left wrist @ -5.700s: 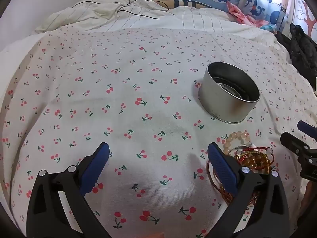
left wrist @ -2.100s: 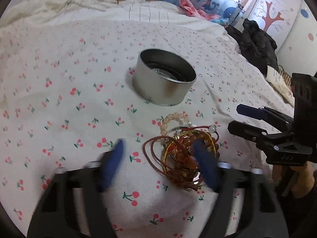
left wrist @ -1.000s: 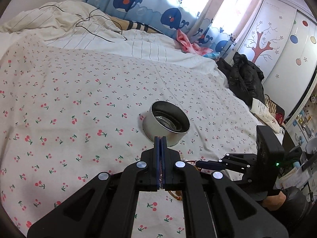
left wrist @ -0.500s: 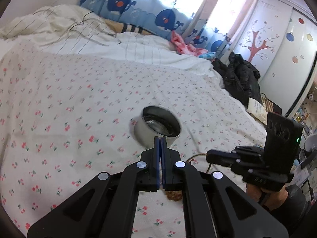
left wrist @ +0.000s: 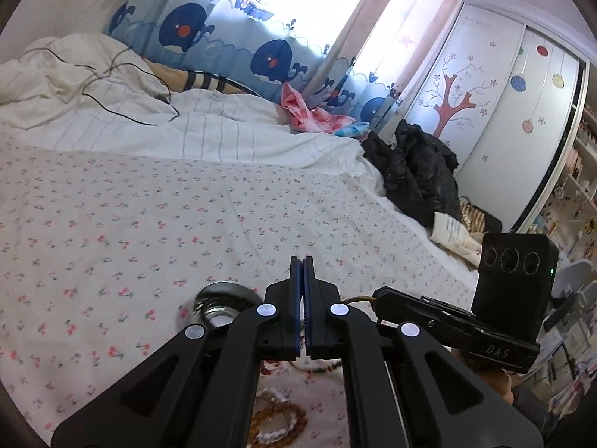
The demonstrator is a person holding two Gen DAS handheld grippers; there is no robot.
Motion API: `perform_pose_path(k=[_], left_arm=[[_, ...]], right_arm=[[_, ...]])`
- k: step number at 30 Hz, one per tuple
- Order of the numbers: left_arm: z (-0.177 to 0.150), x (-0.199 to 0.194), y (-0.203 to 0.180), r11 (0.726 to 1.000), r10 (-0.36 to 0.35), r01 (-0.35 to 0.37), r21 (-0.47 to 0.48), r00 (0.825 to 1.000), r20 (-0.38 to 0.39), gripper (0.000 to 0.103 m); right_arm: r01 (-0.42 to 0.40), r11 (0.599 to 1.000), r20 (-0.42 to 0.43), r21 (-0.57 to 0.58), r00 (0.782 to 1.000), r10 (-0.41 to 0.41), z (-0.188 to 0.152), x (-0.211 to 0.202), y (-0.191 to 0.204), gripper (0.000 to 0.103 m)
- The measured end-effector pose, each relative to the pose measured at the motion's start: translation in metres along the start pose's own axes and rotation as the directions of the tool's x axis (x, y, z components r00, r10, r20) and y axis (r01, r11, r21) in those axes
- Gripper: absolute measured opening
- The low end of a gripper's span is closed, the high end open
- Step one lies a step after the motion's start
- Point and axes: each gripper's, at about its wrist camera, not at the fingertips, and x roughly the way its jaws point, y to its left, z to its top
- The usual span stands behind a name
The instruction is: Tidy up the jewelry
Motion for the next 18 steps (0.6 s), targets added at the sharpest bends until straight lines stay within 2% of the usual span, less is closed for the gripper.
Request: perform_pose_path(k=[1,3,5,6,7,8,10,12,13,14,15,16,17,18], left_arm=[[0.001,0.002,0.000,1.000,0.000,0.000,0.002,1.000,-0.002,0.001],[-0.001,0.006,0.001,1.000,-0.006,0.006,0.000,1.000,-0.010,0.001],[-0.005,0.009,0.004,1.000,-0.007,0.007,-0.004,1.000,-0.019,0.001],[-0.007,0.011,0.007,1.000,-0.008,0.007,-0.011,1.000,-0.024,0.001],[-0.009,0.013,0.012,1.000,-0.006,0.006,-0.018,1.000,-0.028,0.001],[-0.011,0.016,0.016,1.000,-0.002,0.001,-0.025,0.999,-0.033,0.001],[-0.015,0.019,0.023,0.999,0.001,-0.002,-0.039,0.999,-0.045,0.001],[-0.016,0.020,0.028,0.999,0.002,-0.004,-0.050,0.999,-0.048,0.001],[-0.016,0.021,0.030,0.999,0.000,-0.003,-0.051,0.999,-0.047,0.001],[-0.016,0.021,0.031,0.999,0.000,-0.002,-0.051,0.999,-0.046,0.001],[-0.016,0.021,0.031,0.999,-0.002,-0.001,-0.054,0.999,-0.045,0.001],[-0.016,0.021,0.032,0.998,-0.003,0.001,-0.056,0.999,-0.045,0.001],[-0.016,0.022,0.032,0.998,-0.004,0.001,-0.056,0.999,-0.047,0.001],[-0.016,0.022,0.033,0.998,-0.005,0.002,-0.056,0.999,-0.048,0.001]], right_arm=[[-0.010,1.000,-0.030,-0.003,1.000,0.010,0.000,-0.001,-0.004,0.004],[-0.088,0.995,-0.013,0.056,0.996,0.089,-0.005,-0.010,-0.017,0.004],[0.005,1.000,-0.039,0.018,0.999,-0.004,-0.007,-0.018,-0.023,0.004],[-0.014,0.999,-0.034,0.045,0.999,0.015,-0.009,-0.023,-0.031,0.004],[-0.070,0.995,-0.015,0.073,0.997,0.071,-0.010,-0.029,-0.036,0.004],[-0.089,0.995,0.005,0.054,0.996,0.089,-0.010,-0.036,-0.034,0.004],[-0.015,1.000,-0.012,0.012,1.000,0.015,-0.009,-0.040,-0.029,0.004],[-0.193,0.980,-0.014,0.054,0.981,0.194,-0.011,-0.040,-0.031,0.004],[-0.146,0.989,-0.040,-0.002,0.989,0.145,-0.012,-0.038,-0.023,0.004],[0.038,0.992,-0.125,-0.121,0.991,-0.053,-0.015,-0.024,-0.011,0.004],[0.155,0.965,-0.195,-0.212,0.961,-0.197,-0.021,-0.008,-0.008,0.004],[0.167,0.963,-0.253,-0.211,0.942,-0.219,-0.028,0.003,-0.014,0.004],[0.115,0.984,-0.265,-0.137,0.953,-0.148,-0.032,0.005,-0.020,0.004],[0.062,0.994,-0.234,-0.092,0.969,-0.082,-0.031,0.000,-0.020,0.004]])
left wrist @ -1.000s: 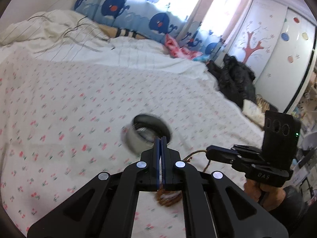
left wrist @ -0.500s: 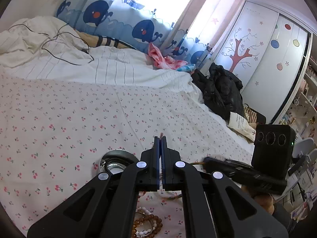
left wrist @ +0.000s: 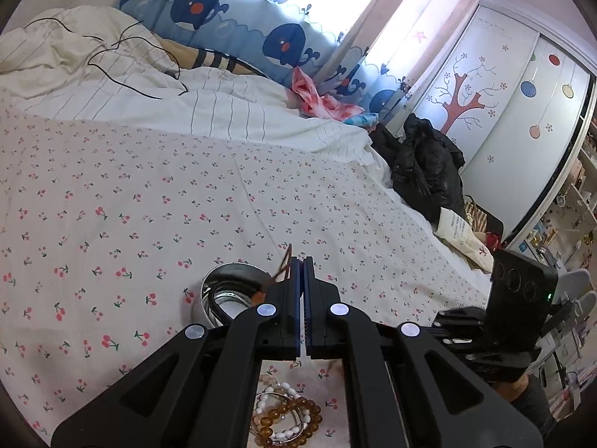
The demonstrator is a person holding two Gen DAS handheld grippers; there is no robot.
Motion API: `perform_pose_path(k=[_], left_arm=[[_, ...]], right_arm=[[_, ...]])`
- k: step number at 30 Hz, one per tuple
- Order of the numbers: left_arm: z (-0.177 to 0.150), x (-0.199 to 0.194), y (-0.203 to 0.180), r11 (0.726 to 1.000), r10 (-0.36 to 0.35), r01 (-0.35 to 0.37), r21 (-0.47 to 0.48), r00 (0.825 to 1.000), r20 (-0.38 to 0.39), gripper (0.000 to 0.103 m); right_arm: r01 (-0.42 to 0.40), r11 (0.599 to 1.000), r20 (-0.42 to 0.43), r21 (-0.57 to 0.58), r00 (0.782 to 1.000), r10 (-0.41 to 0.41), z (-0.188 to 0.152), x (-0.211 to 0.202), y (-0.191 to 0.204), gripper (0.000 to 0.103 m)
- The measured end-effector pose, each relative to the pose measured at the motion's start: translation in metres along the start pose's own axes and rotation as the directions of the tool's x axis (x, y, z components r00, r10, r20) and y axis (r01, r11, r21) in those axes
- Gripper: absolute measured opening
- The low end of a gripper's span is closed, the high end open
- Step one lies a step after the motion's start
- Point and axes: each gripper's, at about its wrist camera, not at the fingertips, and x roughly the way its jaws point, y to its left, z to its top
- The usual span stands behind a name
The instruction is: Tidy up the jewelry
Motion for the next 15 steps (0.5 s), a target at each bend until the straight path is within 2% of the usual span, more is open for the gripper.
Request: perform_pose_path(k=[2,4,5,6,7,8,9,10,15], left_arm=[[0.000,0.002,0.001,1.000,-0.002,0.002,-0.004,1.000,-0.002,0.001],[0.000,0.004,0.002,1.000,-0.005,0.005,-0.009,1.000,-0.004,0.001],[-0.001,0.005,0.002,1.000,-0.006,0.006,-0.008,1.000,-0.006,0.001],[-0.001,0.005,0.002,1.000,-0.006,0.006,-0.009,1.000,-0.006,0.001],[-0.001,0.006,0.002,1.000,-0.010,0.010,-0.012,1.000,-0.006,0.001],[-0.001,0.007,0.002,1.000,-0.013,0.013,-0.013,1.000,-0.006,0.001],[-0.001,0.008,0.001,1.000,-0.015,0.015,-0.014,1.000,-0.006,0.001],[-0.001,0.008,0.001,1.000,-0.021,0.020,-0.018,1.000,-0.004,0.001],[0.000,0.017,0.000,0.999,-0.033,0.033,-0.032,0.999,0.000,0.001]], right_arm=[[0.047,0.998,-0.008,-0.042,0.999,-0.047,0.002,-0.003,0.008,0.004],[-0.077,0.997,0.027,0.019,0.997,0.076,0.001,-0.008,0.003,0.004],[-0.094,0.995,0.050,0.035,0.994,0.093,0.002,-0.011,0.002,0.004],[0.006,1.000,-0.005,-0.015,1.000,-0.006,0.003,-0.004,0.004,0.004],[0.079,0.995,-0.063,-0.068,0.995,-0.083,-0.002,0.005,0.005,0.004],[0.054,0.998,-0.070,-0.040,0.996,-0.057,-0.002,0.007,0.001,0.004],[-0.011,1.000,-0.038,0.014,0.999,0.011,-0.004,0.006,-0.002,0.004],[-0.036,0.999,-0.001,0.019,0.999,0.036,-0.002,0.004,-0.001,0.004],[-0.036,0.998,0.109,0.049,0.994,0.030,0.013,-0.007,0.000,0.004]])
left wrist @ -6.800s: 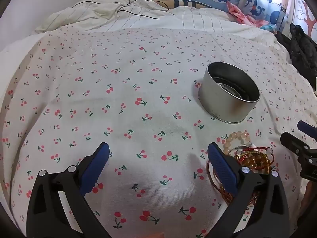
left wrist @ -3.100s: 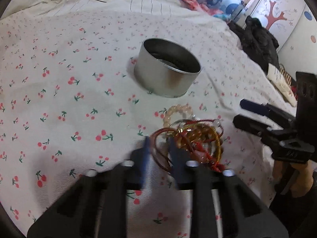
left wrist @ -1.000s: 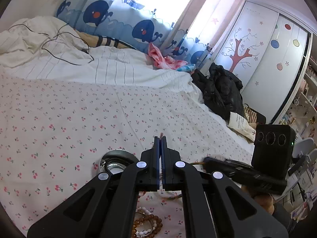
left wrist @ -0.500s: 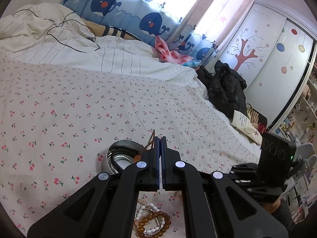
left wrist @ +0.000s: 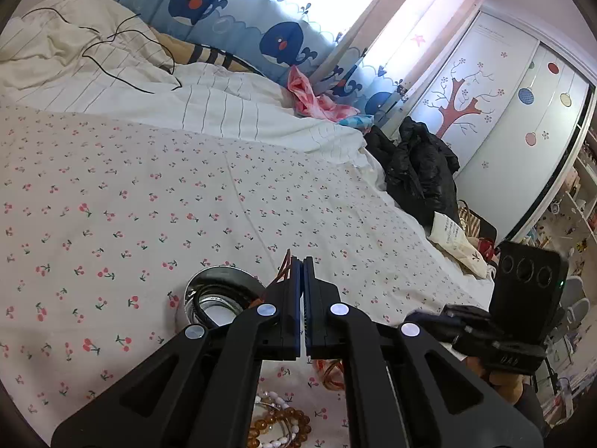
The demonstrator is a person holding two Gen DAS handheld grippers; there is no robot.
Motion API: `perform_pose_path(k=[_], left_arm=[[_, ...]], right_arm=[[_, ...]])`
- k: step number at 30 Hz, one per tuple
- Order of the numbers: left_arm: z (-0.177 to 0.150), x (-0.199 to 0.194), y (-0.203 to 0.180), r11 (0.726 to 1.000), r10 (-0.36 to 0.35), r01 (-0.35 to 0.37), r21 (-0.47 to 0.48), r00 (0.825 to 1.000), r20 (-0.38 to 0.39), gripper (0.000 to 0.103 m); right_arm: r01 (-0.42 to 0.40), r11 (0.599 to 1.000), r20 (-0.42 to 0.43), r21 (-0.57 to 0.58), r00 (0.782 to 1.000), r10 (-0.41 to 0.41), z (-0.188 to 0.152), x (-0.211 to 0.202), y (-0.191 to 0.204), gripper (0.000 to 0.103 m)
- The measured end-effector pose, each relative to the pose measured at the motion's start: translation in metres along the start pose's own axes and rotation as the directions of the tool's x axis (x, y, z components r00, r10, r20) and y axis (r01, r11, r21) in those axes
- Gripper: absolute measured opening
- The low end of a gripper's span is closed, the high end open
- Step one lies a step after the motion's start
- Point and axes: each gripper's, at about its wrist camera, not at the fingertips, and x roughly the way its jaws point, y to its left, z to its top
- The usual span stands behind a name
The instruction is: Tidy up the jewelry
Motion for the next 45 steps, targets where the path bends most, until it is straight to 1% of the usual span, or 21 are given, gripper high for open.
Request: perform_pose_path(k=[4,6,8,9,10,12,14,17,19,21,24,27,32,36,37,38,39,40,41,42,45], left_arm=[[-0.003,0.018,0.018,0.996,0.079,-0.081,-0.033,0.995,-0.059,0.001],[-0.008,0.031,0.029,0.990,0.129,-0.134,-0.037,0.983,-0.129,0.002],[-0.011,0.035,0.035,0.988,0.131,-0.142,-0.056,0.978,-0.164,0.002],[-0.011,0.034,0.033,0.988,0.139,-0.148,-0.046,0.976,-0.171,0.004],[-0.010,0.032,0.032,0.988,0.146,-0.154,-0.033,0.975,-0.166,0.007],[-0.009,0.025,0.027,0.988,0.149,-0.152,-0.010,0.977,-0.151,0.033],[-0.007,0.010,0.021,0.993,0.116,-0.117,-0.006,0.988,-0.100,0.049],[-0.004,-0.003,0.011,0.999,-0.039,0.041,0.016,0.996,-0.082,0.055],[-0.007,-0.006,0.005,0.992,-0.116,0.121,0.040,0.988,-0.102,0.059],[-0.016,-0.006,-0.010,0.972,-0.173,0.193,0.131,0.973,-0.155,0.060],[-0.036,-0.005,-0.034,0.933,-0.137,0.197,0.301,0.968,-0.211,0.068],[-0.054,0.002,-0.043,0.915,-0.137,0.217,0.339,0.960,-0.245,0.072],[-0.066,0.018,-0.060,0.905,-0.121,0.196,0.378,0.969,-0.214,0.072],[-0.070,0.026,-0.081,0.889,-0.056,0.114,0.444,0.988,-0.142,0.072],[-0.070,0.026,-0.082,0.892,-0.072,0.122,0.436,0.989,-0.129,0.071],[-0.068,0.027,-0.082,0.895,-0.077,0.122,0.429,0.990,-0.121,0.059],[-0.067,0.027,-0.081,0.903,-0.077,0.118,0.414,0.991,-0.114,0.026],[-0.065,0.027,-0.079,0.909,-0.076,0.119,0.399,0.990,-0.122,0.012],[-0.065,0.028,-0.076,0.915,-0.061,0.106,0.390,0.990,-0.125,0.003],[-0.066,0.029,-0.071,0.918,-0.043,0.092,0.387,0.990,-0.132,0.003],[-0.072,0.034,-0.062,0.917,0.022,0.052,0.395,0.983,-0.180,0.003]], right_arm=[[-0.057,0.997,0.031,0.051,0.998,0.055,0.009,0.000,-0.007,0.004],[0.086,0.996,-0.048,0.013,0.995,-0.086,0.008,0.013,-0.010,0.004],[-0.005,0.996,-0.034,0.090,0.999,0.008,0.005,0.013,-0.018,0.004],[0.016,0.996,-0.035,0.083,0.999,-0.013,0.005,0.011,-0.019,0.004],[0.042,0.997,-0.042,0.067,0.998,-0.040,0.006,0.010,-0.018,0.004],[0.014,0.995,-0.028,0.094,1.000,-0.012,0.005,0.005,-0.024,0.004],[0.013,0.995,-0.028,0.100,1.000,-0.011,0.003,0.002,-0.027,0.004],[-0.010,0.994,-0.025,0.105,1.000,0.012,0.003,-0.004,-0.028,0.004],[-0.031,0.992,-0.004,0.120,0.999,0.032,0.002,-0.012,-0.029,0.004],[-0.043,0.991,0.017,0.129,0.999,0.041,0.002,-0.021,-0.031,0.004],[-0.072,0.986,0.048,0.150,0.997,0.065,0.003,-0.031,-0.033,0.004],[-0.133,0.977,0.100,0.167,0.988,0.117,0.004,-0.046,-0.031,0.004],[-0.225,0.962,0.150,0.157,0.968,0.202,0.007,-0.058,-0.017,0.004],[-0.303,0.940,0.184,0.156,0.944,0.274,0.011,-0.061,-0.009,0.004],[-0.313,0.937,0.188,0.155,0.941,0.283,0.011,-0.062,-0.008,0.004],[-0.324,0.933,0.190,0.154,0.937,0.294,0.012,-0.062,-0.007,0.004],[-0.326,0.933,0.191,0.154,0.936,0.296,0.011,-0.061,-0.007,0.004],[-0.324,0.933,0.192,0.156,0.937,0.293,0.012,-0.061,-0.007,0.004],[-0.320,0.934,0.196,0.159,0.937,0.288,0.012,-0.062,-0.009,0.004],[-0.323,0.931,0.214,0.167,0.934,0.286,0.012,-0.063,-0.011,0.004],[-0.382,0.909,0.318,0.168,0.894,0.316,0.012,-0.074,-0.018,0.004]])
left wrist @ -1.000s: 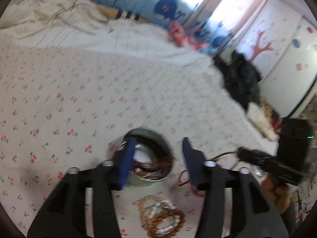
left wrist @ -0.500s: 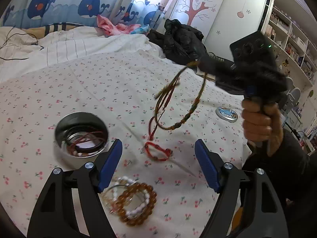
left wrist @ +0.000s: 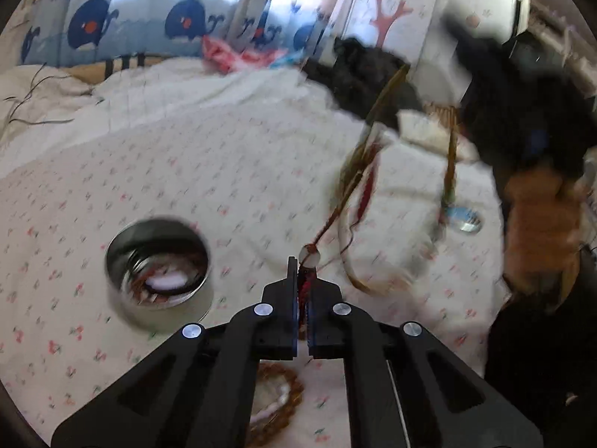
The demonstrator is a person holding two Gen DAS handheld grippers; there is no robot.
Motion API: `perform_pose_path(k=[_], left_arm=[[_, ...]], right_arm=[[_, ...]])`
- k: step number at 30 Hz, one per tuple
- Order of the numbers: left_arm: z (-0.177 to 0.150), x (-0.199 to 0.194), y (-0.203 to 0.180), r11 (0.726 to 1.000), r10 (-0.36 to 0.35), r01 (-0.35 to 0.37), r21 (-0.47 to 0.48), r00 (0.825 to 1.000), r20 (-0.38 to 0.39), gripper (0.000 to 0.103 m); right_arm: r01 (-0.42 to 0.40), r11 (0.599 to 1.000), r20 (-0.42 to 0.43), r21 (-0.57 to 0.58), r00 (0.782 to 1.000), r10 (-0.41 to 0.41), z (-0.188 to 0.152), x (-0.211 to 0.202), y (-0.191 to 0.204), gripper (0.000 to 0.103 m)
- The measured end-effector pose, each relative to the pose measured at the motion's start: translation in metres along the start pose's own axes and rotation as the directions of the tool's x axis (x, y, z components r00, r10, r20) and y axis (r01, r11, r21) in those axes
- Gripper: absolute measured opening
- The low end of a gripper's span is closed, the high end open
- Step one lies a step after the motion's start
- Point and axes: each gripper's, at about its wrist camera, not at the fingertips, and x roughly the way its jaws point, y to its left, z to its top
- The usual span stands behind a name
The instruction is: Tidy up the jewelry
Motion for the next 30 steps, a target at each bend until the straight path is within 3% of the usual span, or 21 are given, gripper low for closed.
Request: perform_pose_path(k=[3,5,8,9,10,11,12,15,16,17,18,21,23,24,25,26,27,28,29,30], left_arm=[[-0.007,-0.001,0.004,1.000,0.021,-0.021,0.006,0.999,-0.031,0.003],[-0.010,-0.008,0.008,1.000,0.012,-0.012,-0.002,1.000,-0.024,0.003],[-0.011,-0.019,0.018,0.999,0.028,-0.028,-0.018,1.000,-0.007,0.003],[-0.010,-0.022,0.020,0.999,0.025,-0.025,-0.026,1.000,-0.002,0.003],[-0.010,-0.026,0.024,0.999,0.029,-0.029,-0.030,1.000,0.000,0.003],[-0.008,-0.029,0.025,0.999,0.035,-0.035,-0.026,0.999,0.002,0.003],[-0.006,-0.034,0.026,0.999,0.041,-0.040,-0.023,0.999,0.010,0.003],[-0.002,-0.046,0.029,0.999,0.041,-0.040,-0.015,0.999,0.023,0.003],[-0.001,-0.048,0.029,0.999,0.040,-0.040,-0.013,0.999,0.025,0.003],[0.000,-0.052,0.029,0.999,0.039,-0.039,-0.011,0.999,0.029,0.003],[0.001,-0.054,0.029,0.999,0.033,-0.032,-0.010,0.999,0.032,0.003],[0.003,-0.061,0.026,0.999,0.039,-0.039,-0.006,0.998,0.039,0.003],[0.005,-0.064,0.024,0.999,0.045,-0.045,-0.004,0.998,0.043,0.003],[0.006,-0.067,0.023,0.999,0.046,-0.045,-0.005,0.998,0.049,0.003],[0.007,-0.069,0.024,0.999,0.042,-0.041,-0.008,0.998,0.054,0.003],[0.009,-0.071,0.024,0.999,0.037,-0.036,-0.016,0.997,0.062,0.003],[0.010,-0.073,0.026,0.999,0.039,-0.037,-0.022,0.997,0.068,0.003],[0.010,-0.074,0.027,0.999,0.049,-0.047,-0.022,0.997,0.067,0.003],[0.010,-0.074,0.028,0.998,0.068,-0.066,-0.022,0.996,0.063,0.003],[0.009,-0.073,0.031,0.996,0.089,-0.087,-0.024,0.995,0.055,0.003]], right_arm=[[-0.021,0.999,0.051,-0.027,0.998,0.023,0.005,-0.007,0.008,0.004],[0.008,0.999,0.034,-0.041,0.999,-0.006,0.005,-0.002,0.008,0.004],[0.086,0.995,-0.112,-0.041,0.990,-0.090,0.000,0.019,0.000,0.008],[0.121,0.991,-0.165,-0.063,0.978,-0.130,-0.006,0.027,-0.001,0.040],[0.162,0.981,-0.229,-0.103,0.956,-0.182,-0.014,0.035,0.000,0.078],[0.180,0.974,-0.274,-0.139,0.938,-0.213,-0.022,0.042,0.001,0.083],[0.214,0.949,-0.336,-0.233,0.898,-0.285,-0.035,0.054,0.005,0.083],[0.276,0.827,-0.381,-0.491,0.785,-0.488,-0.071,0.082,0.014,0.083],[0.287,0.803,-0.381,-0.523,0.764,-0.521,-0.079,0.088,0.012,0.083],[0.286,0.803,-0.401,-0.522,0.749,-0.528,-0.084,0.095,0.007,0.083],[0.289,0.810,-0.405,-0.510,0.750,-0.523,-0.086,0.099,0.003,0.083],[0.238,0.877,-0.438,-0.416,0.793,-0.423,-0.090,0.106,-0.004,0.083],[0.201,0.898,-0.443,-0.391,0.814,-0.376,-0.094,0.111,0.000,0.077],[0.189,0.903,-0.459,-0.385,0.810,-0.365,-0.096,0.113,0.000,0.050],[0.201,0.896,-0.473,-0.396,0.792,-0.387,-0.098,0.117,-0.001,0.023],[0.219,0.883,-0.478,-0.416,0.773,-0.417,-0.101,0.120,-0.003,0.012],[0.234,0.871,-0.478,-0.431,0.760,-0.440,-0.104,0.122,-0.003,0.004],[0.247,0.866,-0.474,-0.436,0.755,-0.454,-0.105,0.120,-0.004,0.004],[0.249,0.873,-0.469,-0.420,0.764,-0.443,-0.102,0.115,-0.005,0.004],[0.242,0.891,-0.455,-0.385,0.790,-0.411,-0.095,0.106,-0.005,0.004]])
